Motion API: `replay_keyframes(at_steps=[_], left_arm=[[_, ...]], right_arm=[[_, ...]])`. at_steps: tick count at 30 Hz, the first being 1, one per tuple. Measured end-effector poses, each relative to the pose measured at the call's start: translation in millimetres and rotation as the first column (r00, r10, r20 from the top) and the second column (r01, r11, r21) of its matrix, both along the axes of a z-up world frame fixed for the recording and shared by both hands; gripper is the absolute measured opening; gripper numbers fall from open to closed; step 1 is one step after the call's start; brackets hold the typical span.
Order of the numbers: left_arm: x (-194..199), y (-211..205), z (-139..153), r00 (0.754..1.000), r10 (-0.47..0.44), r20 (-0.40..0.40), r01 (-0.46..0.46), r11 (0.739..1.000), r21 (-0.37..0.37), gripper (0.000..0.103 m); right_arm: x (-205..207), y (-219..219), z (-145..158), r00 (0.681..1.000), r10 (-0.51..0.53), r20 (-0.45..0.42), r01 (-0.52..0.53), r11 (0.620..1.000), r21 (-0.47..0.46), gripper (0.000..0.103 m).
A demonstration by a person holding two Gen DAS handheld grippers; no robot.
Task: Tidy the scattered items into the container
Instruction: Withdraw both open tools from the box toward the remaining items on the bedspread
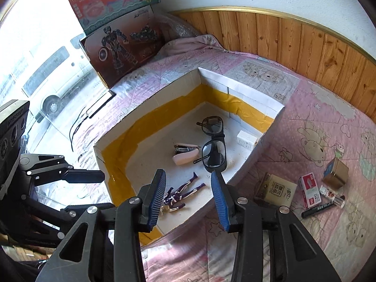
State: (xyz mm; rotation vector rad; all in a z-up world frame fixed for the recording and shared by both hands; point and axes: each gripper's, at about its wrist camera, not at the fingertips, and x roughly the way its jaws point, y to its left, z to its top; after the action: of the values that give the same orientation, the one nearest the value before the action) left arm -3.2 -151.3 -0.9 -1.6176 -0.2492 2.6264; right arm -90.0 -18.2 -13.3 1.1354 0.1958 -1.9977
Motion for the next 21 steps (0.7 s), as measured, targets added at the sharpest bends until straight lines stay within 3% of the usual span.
replay_keyframes(at_steps=[12, 21], left_arm=[[32.6, 10.7, 17.6, 0.992, 0.047, -0.118, -0.044, 0.999, 0.026, 0.052], [51.6, 27.3, 18.9, 0.981, 0.056, -0.184, -0.044, 0.997, 0.067, 0.052]], right_arm=[[44.7, 27.8, 5.6, 0.996, -0.077, -0.040, 0.070, 0.986, -0.155, 0.042], [83.2, 46.9, -9.7, 0.993, -0.098, -0.068, 0.086, 0.982, -0.168, 0.042]])
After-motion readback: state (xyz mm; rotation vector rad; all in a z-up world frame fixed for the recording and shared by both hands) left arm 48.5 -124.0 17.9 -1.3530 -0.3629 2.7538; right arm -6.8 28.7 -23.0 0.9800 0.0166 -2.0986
